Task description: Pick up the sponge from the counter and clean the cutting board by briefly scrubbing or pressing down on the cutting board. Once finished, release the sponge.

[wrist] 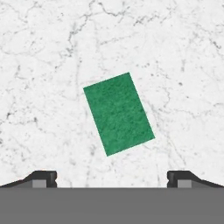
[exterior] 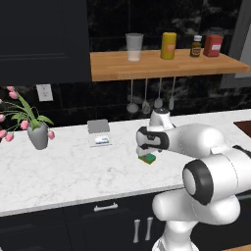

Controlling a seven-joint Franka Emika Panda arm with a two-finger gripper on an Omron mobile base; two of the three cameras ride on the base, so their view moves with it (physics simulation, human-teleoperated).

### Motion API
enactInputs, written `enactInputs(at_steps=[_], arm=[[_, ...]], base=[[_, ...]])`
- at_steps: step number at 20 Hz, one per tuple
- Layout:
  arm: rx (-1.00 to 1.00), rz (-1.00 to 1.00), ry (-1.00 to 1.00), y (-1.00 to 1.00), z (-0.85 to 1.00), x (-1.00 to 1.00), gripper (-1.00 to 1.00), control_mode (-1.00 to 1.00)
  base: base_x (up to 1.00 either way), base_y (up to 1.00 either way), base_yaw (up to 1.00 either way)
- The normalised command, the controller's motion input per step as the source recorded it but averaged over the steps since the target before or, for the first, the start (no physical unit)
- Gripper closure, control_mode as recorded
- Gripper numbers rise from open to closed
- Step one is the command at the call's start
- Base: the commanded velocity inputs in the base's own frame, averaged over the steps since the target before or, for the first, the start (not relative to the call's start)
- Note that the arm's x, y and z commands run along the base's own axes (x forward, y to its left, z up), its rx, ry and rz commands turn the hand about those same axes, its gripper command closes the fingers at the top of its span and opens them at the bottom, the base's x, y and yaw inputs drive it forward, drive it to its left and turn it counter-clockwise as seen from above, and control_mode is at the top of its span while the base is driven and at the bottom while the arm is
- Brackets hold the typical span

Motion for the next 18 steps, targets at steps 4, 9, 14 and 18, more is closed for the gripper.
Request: enactInputs(at_steps=[4, 9, 14, 18], arm=[[0.00, 0.03, 0.00, 0.00, -0.04, 0.12, -1.00, -1.00], [0.00, 0.03, 0.00, 0.00, -0.02, 0.19, -1.00, -1.00], [0.00, 0.05, 0.00, 0.00, -0.12, 0.09, -1.00, -1.00], [0.00, 0.04, 0.00, 0.00, -0.29, 0.00, -1.00, -1.00]], base=[[0.00, 0.00, 0.00], [0.00, 0.00, 0.00], [0.00, 0.00, 0.00], [0.00, 0.00, 0.00]])
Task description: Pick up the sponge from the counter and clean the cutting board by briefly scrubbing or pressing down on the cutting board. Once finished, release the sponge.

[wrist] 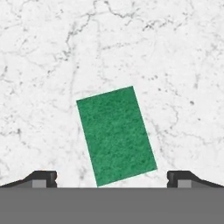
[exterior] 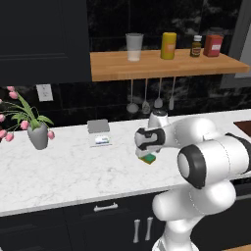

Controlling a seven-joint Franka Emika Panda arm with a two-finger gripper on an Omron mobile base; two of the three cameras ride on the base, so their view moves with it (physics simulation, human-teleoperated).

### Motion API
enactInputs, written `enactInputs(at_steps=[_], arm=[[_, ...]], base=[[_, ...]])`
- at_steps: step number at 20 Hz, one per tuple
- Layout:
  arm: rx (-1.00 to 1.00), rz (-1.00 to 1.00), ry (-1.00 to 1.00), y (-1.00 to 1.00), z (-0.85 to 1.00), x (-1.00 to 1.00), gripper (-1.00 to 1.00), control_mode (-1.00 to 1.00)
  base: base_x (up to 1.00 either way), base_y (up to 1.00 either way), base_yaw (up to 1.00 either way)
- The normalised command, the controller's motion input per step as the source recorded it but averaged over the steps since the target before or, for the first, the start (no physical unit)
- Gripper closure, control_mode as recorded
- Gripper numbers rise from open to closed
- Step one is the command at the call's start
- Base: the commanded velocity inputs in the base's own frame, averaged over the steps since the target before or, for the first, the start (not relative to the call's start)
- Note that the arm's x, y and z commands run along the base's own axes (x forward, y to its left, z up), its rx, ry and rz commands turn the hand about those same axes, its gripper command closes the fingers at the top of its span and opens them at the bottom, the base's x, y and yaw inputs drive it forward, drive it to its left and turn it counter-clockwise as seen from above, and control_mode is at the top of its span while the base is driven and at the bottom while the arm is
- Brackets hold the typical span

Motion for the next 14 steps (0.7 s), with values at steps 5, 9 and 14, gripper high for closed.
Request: enactInputs(at_steps=[5, 9, 14], arm=[[0.00, 0.03, 0.00, 0.00, -0.33, 0.05, -1.00, -1.00], [0.00, 0.02, 0.00, 0.00, -0.34, 0.18, -1.00, -1.00], [0.00, 0.01, 0.00, 0.00, -0.31, 0.30, -1.00, -1.00]], base=[[0.00, 0.00, 0.00], [0.00, 0.00, 0.00], [0.00, 0.00, 0.00]])
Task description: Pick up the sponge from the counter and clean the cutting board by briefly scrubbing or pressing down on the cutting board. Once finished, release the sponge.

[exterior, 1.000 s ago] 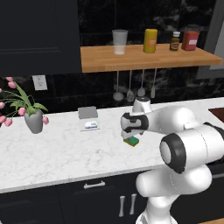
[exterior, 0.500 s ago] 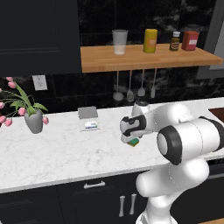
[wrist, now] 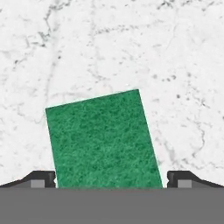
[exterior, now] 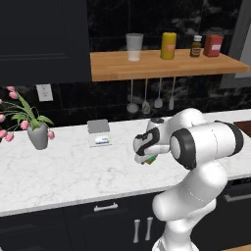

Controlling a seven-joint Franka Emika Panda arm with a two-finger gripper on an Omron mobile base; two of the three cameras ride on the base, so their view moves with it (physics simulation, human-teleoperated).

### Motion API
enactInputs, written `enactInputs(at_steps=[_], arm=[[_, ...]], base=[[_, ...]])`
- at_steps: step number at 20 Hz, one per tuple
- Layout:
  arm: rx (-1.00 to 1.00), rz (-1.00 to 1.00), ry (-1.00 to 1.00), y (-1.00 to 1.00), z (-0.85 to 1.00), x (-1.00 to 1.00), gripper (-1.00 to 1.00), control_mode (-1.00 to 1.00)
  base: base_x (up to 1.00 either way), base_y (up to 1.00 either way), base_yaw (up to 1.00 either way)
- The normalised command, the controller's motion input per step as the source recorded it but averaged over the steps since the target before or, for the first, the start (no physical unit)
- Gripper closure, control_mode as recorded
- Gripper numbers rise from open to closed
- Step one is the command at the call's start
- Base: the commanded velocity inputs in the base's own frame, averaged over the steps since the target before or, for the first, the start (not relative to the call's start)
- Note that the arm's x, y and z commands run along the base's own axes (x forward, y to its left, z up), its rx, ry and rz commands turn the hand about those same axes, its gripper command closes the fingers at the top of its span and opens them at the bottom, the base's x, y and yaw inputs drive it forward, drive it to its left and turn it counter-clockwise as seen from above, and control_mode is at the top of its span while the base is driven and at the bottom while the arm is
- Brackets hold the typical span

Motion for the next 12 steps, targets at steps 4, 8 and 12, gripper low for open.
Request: enactInputs(at_steps=[4, 8, 12], arm=[[-0.03, 0.00, 0.00, 0.05, -0.41, 0.29, 1.00, -1.00], [-0.02, 0.01, 0.00, 0.23, -0.52, 0.09, 1.00, -1.00], [0.01, 0.01, -0.04, 0.03, -0.08, -0.70, 1.00, -1.00]], base=[[0.00, 0.00, 0.00], [0.00, 0.00, 0.00], [0.00, 0.00, 0.00]])
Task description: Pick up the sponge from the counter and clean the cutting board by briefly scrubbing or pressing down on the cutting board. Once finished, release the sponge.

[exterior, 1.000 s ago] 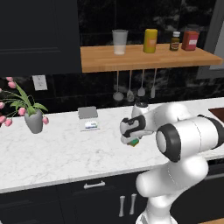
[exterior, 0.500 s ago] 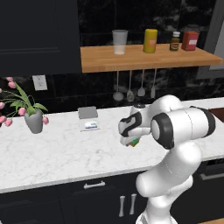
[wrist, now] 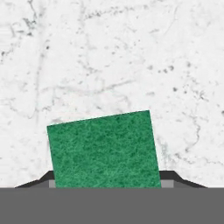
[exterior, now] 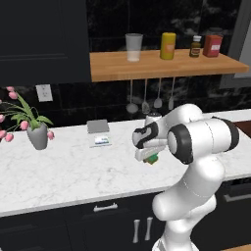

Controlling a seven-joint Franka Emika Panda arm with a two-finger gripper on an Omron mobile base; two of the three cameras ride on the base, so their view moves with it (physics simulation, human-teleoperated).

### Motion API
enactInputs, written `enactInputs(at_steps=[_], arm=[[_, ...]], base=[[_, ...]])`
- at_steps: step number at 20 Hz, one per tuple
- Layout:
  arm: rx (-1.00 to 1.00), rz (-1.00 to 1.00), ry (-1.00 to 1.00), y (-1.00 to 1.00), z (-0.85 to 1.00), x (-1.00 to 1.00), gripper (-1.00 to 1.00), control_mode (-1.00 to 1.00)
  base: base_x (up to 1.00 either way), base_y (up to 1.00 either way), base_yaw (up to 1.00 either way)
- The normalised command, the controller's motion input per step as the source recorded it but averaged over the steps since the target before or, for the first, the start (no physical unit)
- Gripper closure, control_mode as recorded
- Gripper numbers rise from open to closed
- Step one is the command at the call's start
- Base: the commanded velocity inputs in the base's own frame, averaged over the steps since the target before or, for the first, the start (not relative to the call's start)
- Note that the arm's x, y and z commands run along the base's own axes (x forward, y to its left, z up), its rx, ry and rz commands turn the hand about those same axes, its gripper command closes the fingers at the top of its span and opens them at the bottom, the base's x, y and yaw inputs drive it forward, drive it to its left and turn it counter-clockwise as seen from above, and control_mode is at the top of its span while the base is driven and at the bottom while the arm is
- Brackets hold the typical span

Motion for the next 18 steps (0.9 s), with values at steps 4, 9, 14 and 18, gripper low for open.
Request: enactInputs(at_steps=[4, 9, 14, 18], arm=[[0.11, 0.04, -0.08, -0.14, 0.24, -0.71, 1.00, -1.00], [0.10, 0.01, 0.01, -0.02, 1.00, -0.13, 1.00, -1.00], [0.01, 0.00, 0.04, 0.00, 1.00, 0.00, 1.00, -1.00], [0.00, 0.00, 0.07, 0.00, 0.87, -0.10, 1.00, -1.00]], base=[[0.00, 0.00, 0.00], [0.00, 0.00, 0.00], [0.00, 0.00, 0.00], [0.00, 0.00, 0.00]])
